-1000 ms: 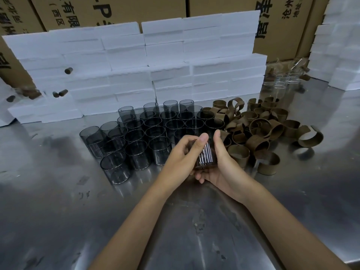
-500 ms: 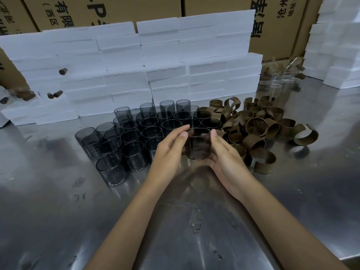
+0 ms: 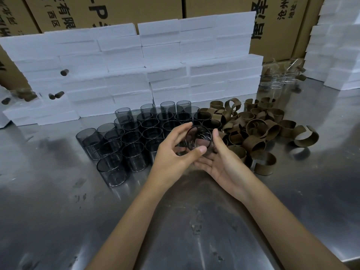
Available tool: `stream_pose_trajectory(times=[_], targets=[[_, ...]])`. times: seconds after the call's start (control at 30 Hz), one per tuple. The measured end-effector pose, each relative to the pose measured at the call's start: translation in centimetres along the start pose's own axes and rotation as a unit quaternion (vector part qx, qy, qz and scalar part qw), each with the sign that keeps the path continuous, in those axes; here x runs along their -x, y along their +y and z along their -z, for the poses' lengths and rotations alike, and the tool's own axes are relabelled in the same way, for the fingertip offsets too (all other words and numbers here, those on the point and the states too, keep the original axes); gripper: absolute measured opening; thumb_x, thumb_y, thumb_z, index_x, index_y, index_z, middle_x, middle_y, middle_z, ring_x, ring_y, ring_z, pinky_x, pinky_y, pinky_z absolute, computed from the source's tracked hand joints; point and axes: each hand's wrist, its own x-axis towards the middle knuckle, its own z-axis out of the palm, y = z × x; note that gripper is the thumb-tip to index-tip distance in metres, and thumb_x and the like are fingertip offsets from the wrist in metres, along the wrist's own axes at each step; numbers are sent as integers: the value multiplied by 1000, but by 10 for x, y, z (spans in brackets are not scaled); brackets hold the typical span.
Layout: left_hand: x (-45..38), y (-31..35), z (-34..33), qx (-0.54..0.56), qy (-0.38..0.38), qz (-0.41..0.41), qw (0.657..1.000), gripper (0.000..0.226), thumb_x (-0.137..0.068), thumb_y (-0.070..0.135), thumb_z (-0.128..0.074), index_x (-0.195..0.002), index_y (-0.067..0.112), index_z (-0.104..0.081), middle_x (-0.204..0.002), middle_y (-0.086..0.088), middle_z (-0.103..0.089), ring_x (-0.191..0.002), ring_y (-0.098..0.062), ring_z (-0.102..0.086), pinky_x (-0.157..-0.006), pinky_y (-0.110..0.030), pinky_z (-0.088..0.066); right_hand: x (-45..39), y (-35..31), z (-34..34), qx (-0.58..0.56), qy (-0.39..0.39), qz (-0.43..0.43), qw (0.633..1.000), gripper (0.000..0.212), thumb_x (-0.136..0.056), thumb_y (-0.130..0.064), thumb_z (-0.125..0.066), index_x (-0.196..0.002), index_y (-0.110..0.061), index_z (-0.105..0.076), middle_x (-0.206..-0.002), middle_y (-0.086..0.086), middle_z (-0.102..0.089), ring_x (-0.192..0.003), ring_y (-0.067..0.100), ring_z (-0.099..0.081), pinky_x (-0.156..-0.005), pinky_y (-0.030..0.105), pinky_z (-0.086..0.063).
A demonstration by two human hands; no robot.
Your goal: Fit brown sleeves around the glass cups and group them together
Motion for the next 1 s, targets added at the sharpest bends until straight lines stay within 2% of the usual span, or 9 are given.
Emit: stream_pose_trajectory(times=[0.07,0.2,0.37,0.5,0.6,0.7,0.77,0.87,1.0], targets=[[0,-1,-1,-21,20,-20,999,52,-78,24,-87,-125,29,-65,-119,13,-71,-113,2,-64,-93,-21,-51,1,-1,0,-10,-13,-7,1000,68,-95,-59,-51,-132,-3,-62,-125,19,-72,-120,29,-68,-108,44,-51],[0,1,-1,4,72,-28,997,45,-71,42,-85,-104,20,-65,-94,11,-71,-86,5,-67,-76,-13,-51,4,0,-5,6,-43,-30,999,55,-97,-53,-51,-127,-9,-65,-117,12,-76,-115,26,-71,-94,32,-60],[-3,-1,5,27,107,-39,993,3,-98,18,-68,-98,19,-71,-99,5,-74,-94,-4,-69,-85,-17,-51,6,-1,-8,-6,-34,-41,999,60,-93,-50,-52,-129,-2,-63,-117,22,-74,-108,31,-74,-83,29,-62],[-1,1,3,26,84,-18,996,35,-105,0,-50,-117,24,-72,-115,5,-75,-111,-1,-68,-97,-17,-50,3,-2,-5,-36,5,-22,999,48,-105,-41,-46,-126,-2,-62,-113,22,-75,-102,31,-75,-79,30,-63],[-1,1,2,44,51,20,998,40,-104,5,-53,-135,26,-66,-126,13,-72,-119,5,-63,-102,-18,-48,1,-1,-3,-38,20,5,999,49,-106,-41,-44,-131,-4,-62,-117,19,-75,-108,30,-74,-84,29,-61],[0,2,-4,44,18,35,998,60,-96,19,-70,-152,18,-47,-107,38,-70,-108,19,-61,-87,-4,-46,1,-1,-3,7,9,43,999,48,-105,-44,-46,-135,-9,-62,-123,13,-74,-115,25,-70,-96,32,-57],[1,1,-9,25,9,36,999,71,-94,22,-70,-156,13,-37,-99,44,-67,-103,24,-59,-86,-2,-45,1,1,-5,48,25,66,996,55,-96,-54,-54,-131,-13,-63,-115,9,-74,-96,21,-72,-85,32,-58],[2,1,-12,23,6,31,999,61,-98,39,-59,-153,16,-47,-131,20,-68,-119,15,-57,-100,-7,-43,2,3,-7,123,98,121,980,64,-76,-74,-63,-117,-25,-64,-83,-2,-64,-63,14,-58,-59,33,-50],[3,-4,-15,96,39,56,993,45,-104,39,-48,-147,27,-53,-133,2,-69,-119,-8,-67,-100,-28,-55,2,6,-5,194,118,210,951,45,-82,-63,-64,-104,-24,-58,-66,-3,-54,-55,12,-47,-49,26,-41]])
